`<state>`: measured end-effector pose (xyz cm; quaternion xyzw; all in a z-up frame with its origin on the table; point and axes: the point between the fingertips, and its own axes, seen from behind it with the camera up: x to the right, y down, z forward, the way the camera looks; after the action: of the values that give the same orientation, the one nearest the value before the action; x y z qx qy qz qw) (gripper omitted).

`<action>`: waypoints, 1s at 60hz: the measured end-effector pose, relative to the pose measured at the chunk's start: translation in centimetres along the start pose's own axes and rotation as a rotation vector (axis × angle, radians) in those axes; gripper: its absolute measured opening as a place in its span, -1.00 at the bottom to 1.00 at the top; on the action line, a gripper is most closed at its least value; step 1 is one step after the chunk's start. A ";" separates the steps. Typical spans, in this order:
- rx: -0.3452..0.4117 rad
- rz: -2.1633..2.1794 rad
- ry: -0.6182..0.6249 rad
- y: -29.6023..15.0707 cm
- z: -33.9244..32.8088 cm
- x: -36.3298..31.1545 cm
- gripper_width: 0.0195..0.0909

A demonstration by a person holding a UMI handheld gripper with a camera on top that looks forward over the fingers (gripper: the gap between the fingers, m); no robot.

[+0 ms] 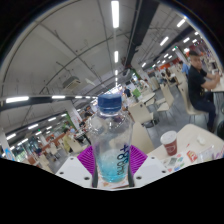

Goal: Pour water

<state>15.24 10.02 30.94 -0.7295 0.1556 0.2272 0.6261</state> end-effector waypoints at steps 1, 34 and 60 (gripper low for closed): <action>0.009 -0.047 0.010 -1.1 -0.8 0.7 -0.42; -0.232 -0.508 0.224 13.0 -0.9 20.3 -0.43; -0.272 -0.478 0.266 15.6 -2.1 22.2 0.13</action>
<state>26.42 6.60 6.35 -0.8460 0.0285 -0.0053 0.5324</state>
